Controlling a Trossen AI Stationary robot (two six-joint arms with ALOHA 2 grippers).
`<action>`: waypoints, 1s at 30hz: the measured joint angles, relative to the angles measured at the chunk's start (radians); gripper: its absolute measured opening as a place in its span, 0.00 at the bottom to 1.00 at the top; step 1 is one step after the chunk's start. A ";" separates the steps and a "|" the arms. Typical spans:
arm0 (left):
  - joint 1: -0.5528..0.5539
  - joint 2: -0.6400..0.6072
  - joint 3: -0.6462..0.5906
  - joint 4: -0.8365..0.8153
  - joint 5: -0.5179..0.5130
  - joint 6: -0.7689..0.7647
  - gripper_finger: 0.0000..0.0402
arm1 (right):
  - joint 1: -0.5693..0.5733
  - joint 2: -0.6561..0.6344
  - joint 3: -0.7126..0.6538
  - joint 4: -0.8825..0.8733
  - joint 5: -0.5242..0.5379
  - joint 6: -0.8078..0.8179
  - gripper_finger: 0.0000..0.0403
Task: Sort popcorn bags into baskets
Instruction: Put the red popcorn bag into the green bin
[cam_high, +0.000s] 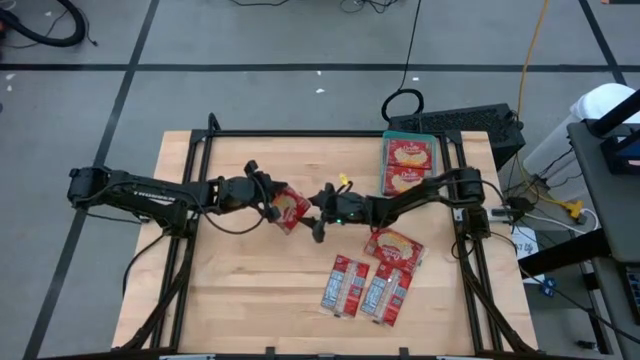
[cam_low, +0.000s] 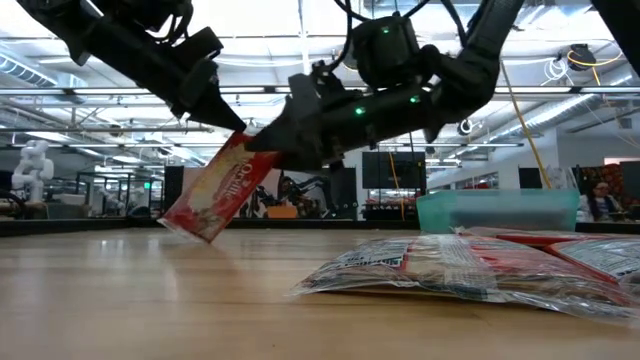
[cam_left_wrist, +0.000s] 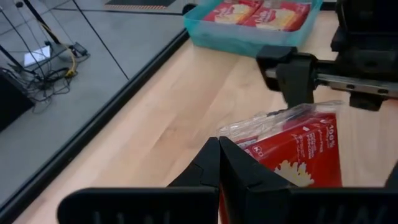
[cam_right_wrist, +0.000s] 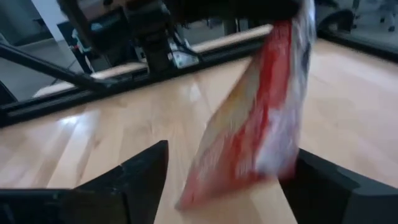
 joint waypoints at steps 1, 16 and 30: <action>0.000 0.000 0.000 0.001 0.003 0.001 0.00 | 0.000 0.004 0.009 0.001 0.000 -0.012 0.66; -0.022 -0.019 0.001 0.135 0.007 0.138 0.10 | -0.068 -0.013 0.020 -0.040 -0.073 -0.062 0.03; -0.021 -0.041 0.001 0.028 0.065 0.040 0.46 | -0.104 -0.250 0.020 -0.539 -0.168 -0.340 0.02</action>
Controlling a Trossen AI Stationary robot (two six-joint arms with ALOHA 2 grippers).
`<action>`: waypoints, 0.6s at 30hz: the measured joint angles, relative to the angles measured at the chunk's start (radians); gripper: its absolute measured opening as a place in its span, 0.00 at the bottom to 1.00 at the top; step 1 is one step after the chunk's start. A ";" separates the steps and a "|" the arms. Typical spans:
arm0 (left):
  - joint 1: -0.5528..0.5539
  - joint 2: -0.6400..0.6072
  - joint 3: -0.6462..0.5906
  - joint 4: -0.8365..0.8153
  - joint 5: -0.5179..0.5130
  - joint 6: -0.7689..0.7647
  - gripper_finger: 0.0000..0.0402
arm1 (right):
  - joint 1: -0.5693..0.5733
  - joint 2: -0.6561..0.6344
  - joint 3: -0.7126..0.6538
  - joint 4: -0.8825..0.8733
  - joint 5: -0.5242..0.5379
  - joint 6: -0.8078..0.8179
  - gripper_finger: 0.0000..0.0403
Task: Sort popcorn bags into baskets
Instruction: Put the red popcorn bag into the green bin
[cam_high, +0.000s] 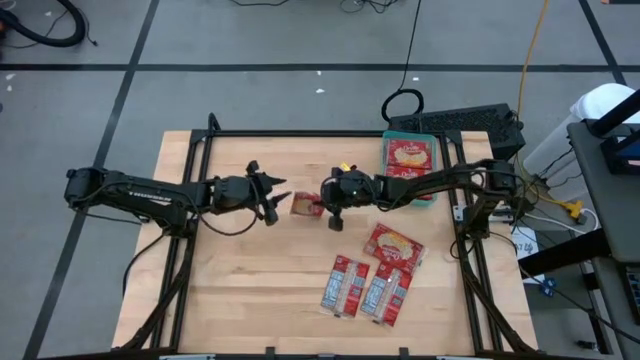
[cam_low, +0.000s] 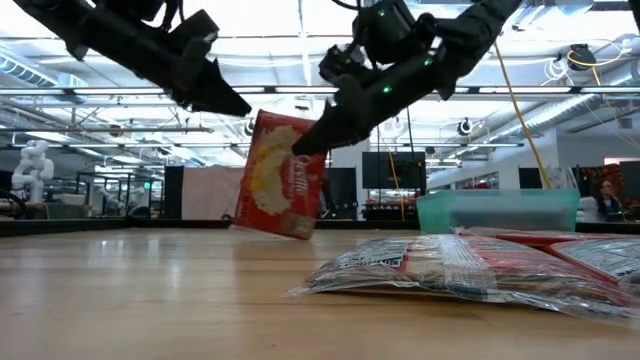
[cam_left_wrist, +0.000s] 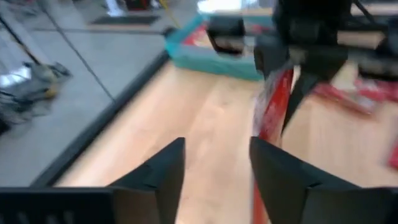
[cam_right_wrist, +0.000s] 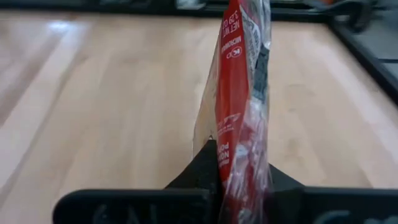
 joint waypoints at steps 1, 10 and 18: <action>0.000 0.007 -0.001 -0.006 0.022 -0.009 0.49 | 0.001 -0.014 0.000 -0.029 -0.016 -0.016 0.03; 0.000 0.137 -0.001 0.138 0.232 -0.022 0.65 | 0.000 -0.082 -0.001 -0.168 -0.012 -0.126 0.04; 0.000 0.294 -0.001 0.373 0.251 0.007 0.60 | 0.003 -0.084 -0.001 -0.206 -0.015 -0.139 0.04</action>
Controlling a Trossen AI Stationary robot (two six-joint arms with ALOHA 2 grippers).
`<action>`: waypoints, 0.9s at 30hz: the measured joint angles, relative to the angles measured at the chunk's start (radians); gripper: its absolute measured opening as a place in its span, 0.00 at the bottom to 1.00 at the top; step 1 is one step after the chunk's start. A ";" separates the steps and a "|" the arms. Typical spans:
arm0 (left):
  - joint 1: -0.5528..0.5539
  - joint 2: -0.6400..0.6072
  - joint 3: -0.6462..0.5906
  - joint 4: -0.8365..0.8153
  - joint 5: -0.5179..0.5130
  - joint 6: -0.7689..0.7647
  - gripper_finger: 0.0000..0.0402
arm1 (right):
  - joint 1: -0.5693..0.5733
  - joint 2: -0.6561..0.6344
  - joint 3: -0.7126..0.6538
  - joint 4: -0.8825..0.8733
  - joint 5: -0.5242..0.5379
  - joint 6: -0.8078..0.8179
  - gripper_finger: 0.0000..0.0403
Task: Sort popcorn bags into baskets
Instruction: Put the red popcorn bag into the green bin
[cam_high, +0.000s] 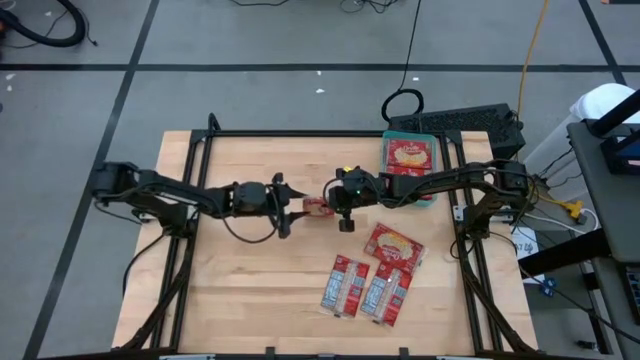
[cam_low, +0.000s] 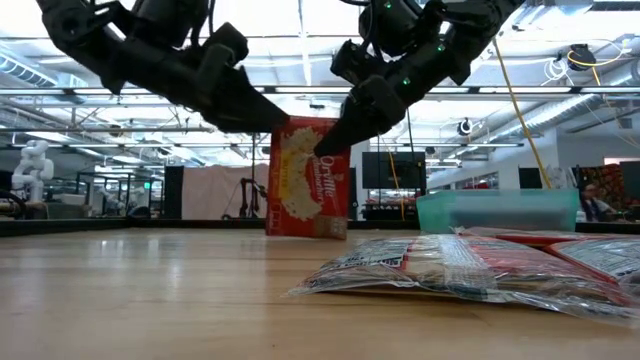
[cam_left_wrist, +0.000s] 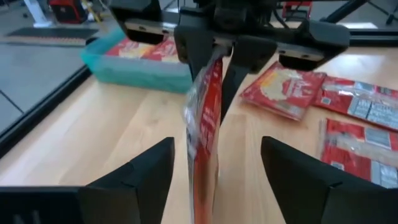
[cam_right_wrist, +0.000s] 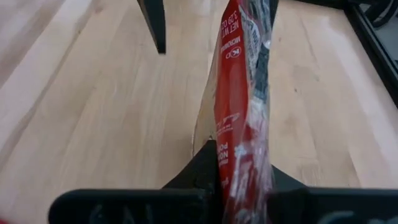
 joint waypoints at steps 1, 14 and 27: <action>0.000 0.018 0.000 0.030 0.000 0.005 0.58 | 0.002 0.000 0.000 -0.002 0.001 -0.004 0.04; 0.056 0.074 0.000 0.110 0.015 0.041 0.04 | 0.001 0.001 0.000 0.010 0.021 0.021 0.05; 0.203 -0.171 -0.008 -0.090 -0.010 0.034 0.02 | 0.001 -0.165 -0.055 -0.125 0.238 0.100 0.36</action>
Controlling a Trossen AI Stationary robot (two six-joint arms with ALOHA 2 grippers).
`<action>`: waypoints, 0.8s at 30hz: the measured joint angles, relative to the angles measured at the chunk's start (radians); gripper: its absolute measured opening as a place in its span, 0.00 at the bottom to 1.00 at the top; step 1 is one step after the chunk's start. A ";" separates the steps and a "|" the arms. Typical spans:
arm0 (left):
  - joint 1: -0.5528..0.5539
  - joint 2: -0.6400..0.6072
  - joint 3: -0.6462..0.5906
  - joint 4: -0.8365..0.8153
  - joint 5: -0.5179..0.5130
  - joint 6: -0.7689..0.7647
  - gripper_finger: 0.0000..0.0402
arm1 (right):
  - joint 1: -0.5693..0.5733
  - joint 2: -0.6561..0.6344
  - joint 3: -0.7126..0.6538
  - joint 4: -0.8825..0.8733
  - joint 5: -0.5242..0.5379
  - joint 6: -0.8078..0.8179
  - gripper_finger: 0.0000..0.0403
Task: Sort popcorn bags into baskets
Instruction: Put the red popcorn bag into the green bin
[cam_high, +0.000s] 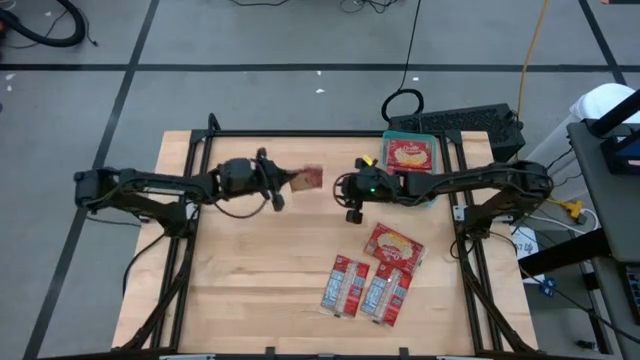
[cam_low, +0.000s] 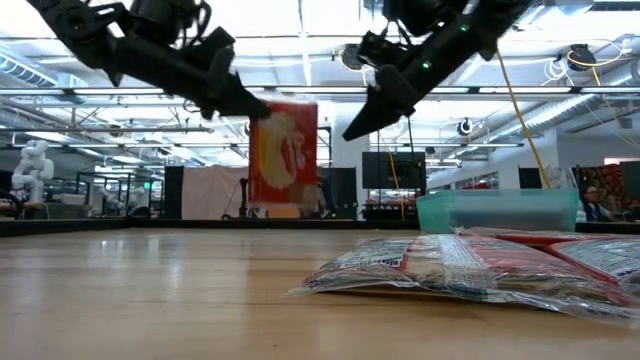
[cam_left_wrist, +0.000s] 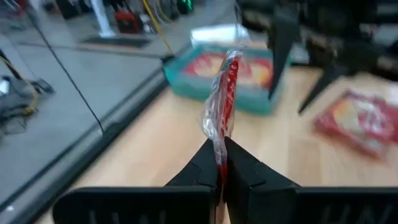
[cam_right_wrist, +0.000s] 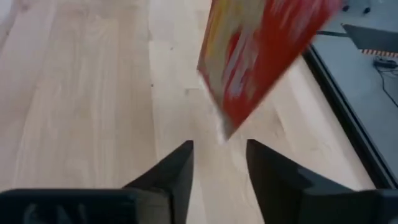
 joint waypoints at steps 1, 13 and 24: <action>0.014 -0.028 -0.005 0.004 0.001 0.000 0.02 | -0.001 -0.013 -0.022 0.020 0.000 0.006 0.37; 0.073 -0.104 -0.161 0.519 0.195 -0.088 0.01 | 0.000 -0.060 -0.382 0.812 -0.061 0.143 0.44; -0.006 0.035 -0.147 0.972 0.204 -0.105 0.02 | 0.000 -0.060 -0.404 1.139 -0.082 0.096 0.45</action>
